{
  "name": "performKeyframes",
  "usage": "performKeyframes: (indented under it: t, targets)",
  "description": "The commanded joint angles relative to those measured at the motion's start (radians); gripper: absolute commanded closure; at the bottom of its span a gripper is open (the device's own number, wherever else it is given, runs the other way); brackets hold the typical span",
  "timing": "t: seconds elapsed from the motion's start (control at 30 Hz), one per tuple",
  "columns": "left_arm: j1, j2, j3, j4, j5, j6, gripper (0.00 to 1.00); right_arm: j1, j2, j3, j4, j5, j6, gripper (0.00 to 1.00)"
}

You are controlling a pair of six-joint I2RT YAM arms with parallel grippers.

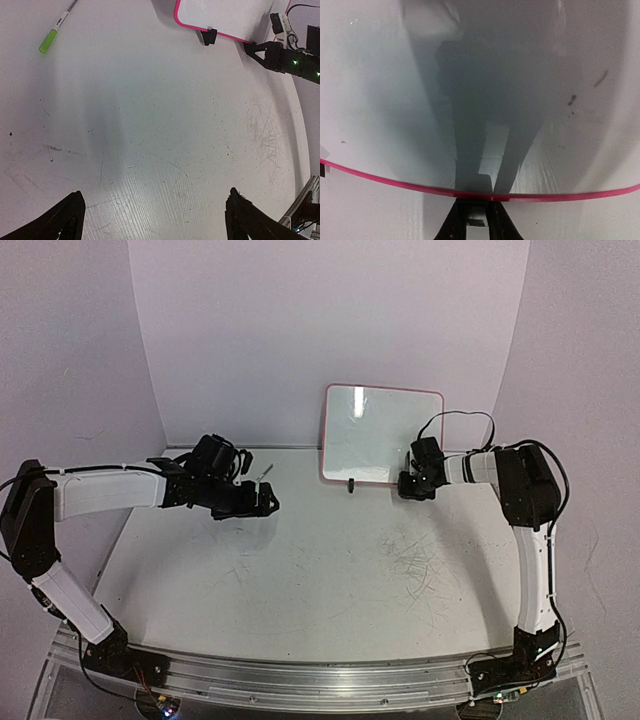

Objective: Write a sentence on the whiteboard
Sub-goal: Move the whiteboard to the center of the board.

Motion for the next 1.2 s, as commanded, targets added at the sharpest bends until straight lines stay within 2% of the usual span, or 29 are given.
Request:
performKeyframes:
  t: [0.0,0.17,0.6,0.9,1.17]
  targets:
    - [-0.008,-0.018,0.028,0.010,-0.024,-0.014,0.01,0.015,-0.009,-0.028,0.082,0.018,-0.009,0.90]
    - [-0.015,-0.006,0.037,0.010,-0.031,-0.013,0.01,0.028,-0.044,-0.092,0.113,0.027,-0.029,1.00]
    - [-0.019,0.031,0.076,0.010,-0.110,0.026,0.01,0.068,-0.221,-0.338,0.191,0.019,-0.043,1.00]
    - [-0.019,0.064,0.102,0.011,-0.171,0.051,0.01,0.131,-0.424,-0.642,0.242,0.015,0.015,1.00]
    - [-0.018,0.081,0.113,0.010,-0.272,0.062,0.01,0.295,-0.635,-0.926,0.279,0.049,0.145,1.00]
